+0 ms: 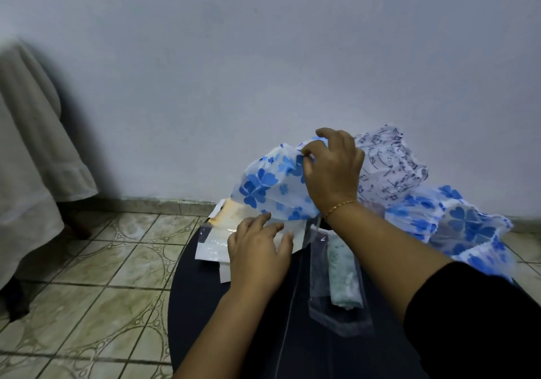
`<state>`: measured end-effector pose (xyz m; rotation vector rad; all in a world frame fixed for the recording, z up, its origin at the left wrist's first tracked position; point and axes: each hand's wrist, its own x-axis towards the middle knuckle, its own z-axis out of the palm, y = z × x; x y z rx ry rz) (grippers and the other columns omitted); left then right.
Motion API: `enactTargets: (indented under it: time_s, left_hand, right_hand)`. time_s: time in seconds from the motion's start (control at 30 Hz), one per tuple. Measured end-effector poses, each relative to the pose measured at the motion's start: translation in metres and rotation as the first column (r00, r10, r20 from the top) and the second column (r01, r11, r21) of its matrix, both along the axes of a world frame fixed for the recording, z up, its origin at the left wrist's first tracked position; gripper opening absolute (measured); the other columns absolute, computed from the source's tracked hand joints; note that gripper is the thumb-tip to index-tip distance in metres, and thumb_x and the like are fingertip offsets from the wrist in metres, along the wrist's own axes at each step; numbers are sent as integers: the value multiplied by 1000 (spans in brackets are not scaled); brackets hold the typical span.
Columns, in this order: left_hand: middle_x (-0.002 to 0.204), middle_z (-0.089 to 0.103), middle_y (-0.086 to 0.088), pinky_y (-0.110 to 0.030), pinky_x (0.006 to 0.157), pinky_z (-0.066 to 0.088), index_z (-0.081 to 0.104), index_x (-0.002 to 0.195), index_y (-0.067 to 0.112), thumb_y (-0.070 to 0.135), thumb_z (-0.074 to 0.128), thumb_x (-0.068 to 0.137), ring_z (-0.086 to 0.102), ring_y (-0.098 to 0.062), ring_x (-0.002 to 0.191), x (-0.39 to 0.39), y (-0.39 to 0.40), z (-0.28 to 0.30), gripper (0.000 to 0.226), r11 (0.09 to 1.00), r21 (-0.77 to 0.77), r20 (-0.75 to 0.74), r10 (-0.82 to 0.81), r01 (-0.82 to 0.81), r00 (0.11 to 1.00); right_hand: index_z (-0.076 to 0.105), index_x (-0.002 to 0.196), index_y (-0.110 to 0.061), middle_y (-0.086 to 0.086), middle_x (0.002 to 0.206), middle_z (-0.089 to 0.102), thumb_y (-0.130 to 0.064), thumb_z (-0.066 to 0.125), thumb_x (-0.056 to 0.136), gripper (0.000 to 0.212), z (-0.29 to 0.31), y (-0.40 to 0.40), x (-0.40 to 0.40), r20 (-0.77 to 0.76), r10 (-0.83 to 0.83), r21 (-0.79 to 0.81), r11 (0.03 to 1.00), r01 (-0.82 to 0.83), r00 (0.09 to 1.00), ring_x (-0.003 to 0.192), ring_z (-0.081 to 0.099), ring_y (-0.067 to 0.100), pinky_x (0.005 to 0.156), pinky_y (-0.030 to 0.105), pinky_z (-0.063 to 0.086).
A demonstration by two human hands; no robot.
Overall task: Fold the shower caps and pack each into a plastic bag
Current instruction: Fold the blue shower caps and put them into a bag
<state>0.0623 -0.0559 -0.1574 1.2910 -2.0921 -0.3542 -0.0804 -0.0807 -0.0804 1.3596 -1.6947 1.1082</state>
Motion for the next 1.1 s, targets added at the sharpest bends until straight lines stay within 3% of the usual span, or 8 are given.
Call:
enactTargets:
  time_s: [0.13, 0.23, 0.3, 0.43, 0.63, 0.77, 0.9, 1.1]
  left_hand:
    - [122, 61, 3, -28, 92, 36, 63, 117, 18, 32, 41, 97, 50, -17, 115, 0, 7, 7, 34, 994, 57, -236, -75, 90, 969]
    - [85, 62, -2, -27, 67, 42, 60, 81, 13, 15, 47, 95, 57, -24, 84, 2, 13, 22, 19, 921, 365, -517, 81, 134, 852]
    - [81, 64, -2, -31, 64, 47, 59, 83, 17, 21, 60, 88, 61, -27, 74, 7, 20, 34, 6, 783, 510, -743, 192, 356, 641]
    - [108, 70, -8, -40, 69, 58, 66, 106, 21, 61, 36, 89, 69, -28, 93, 22, 43, 49, 52, 453, 345, -932, 270, 822, 242]
    - [125, 61, -15, -49, 97, 47, 59, 126, 16, 71, 37, 82, 59, -32, 115, 35, 77, 39, 74, 232, 457, -886, 208, 859, 415]
    - [115, 66, -17, -39, 83, 56, 60, 122, 7, 30, 69, 78, 67, -29, 97, 36, 94, 28, 51, 327, 569, -822, 199, 754, 533]
    - [101, 71, -18, -33, 62, 59, 64, 110, 2, 19, 66, 73, 71, -25, 78, 30, 113, 25, 40, 393, 600, -798, 236, 696, 554]
    - [104, 70, -17, -42, 80, 56, 62, 113, 3, 22, 70, 70, 68, -33, 94, 27, 118, 10, 48, 470, 641, -749, 213, 606, 627]
  right_hand:
    - [67, 82, -10, 14, 105, 62, -9, 59, 80, 9, 5, 50, -1, 47, 164, -239, 960, -148, 985, 102, 47, 24, 83, 35, 39]
    - [65, 85, -3, 13, 110, 51, -4, 53, 83, 13, 8, 106, 5, 152, 362, -329, 896, -298, 920, 108, 47, 23, 99, 19, 36]
    - [63, 86, -15, 4, 116, 45, -5, 50, 83, 17, 4, 146, 5, 227, 445, -341, 869, -358, 866, 114, 49, 22, 102, 20, 37]
    - [60, 75, -42, -15, 128, 40, -15, 50, 78, 29, -19, 206, -3, 485, 548, -336, 836, -433, 681, 125, 47, 10, 97, 14, 40]
    - [65, 61, -32, -4, 138, 44, 15, 48, 87, 56, -56, 261, -20, 815, 349, -149, 898, -415, 463, 120, 45, -4, 83, 0, 40]
    - [63, 68, -10, 4, 113, 60, 9, 45, 90, 35, -62, 277, -26, 918, 249, -107, 905, -411, 309, 113, 52, 9, 71, -1, 42]
    - [65, 80, -6, 4, 76, 69, -6, 38, 95, 31, -58, 289, -31, 930, 349, -367, 868, -335, -114, 67, 64, 10, 64, 24, 54]
    - [64, 106, 0, 19, 101, 70, -23, 63, 82, 34, -68, 296, -44, 945, 68, -219, 859, -463, -321, 96, 66, 35, 86, 48, 54]
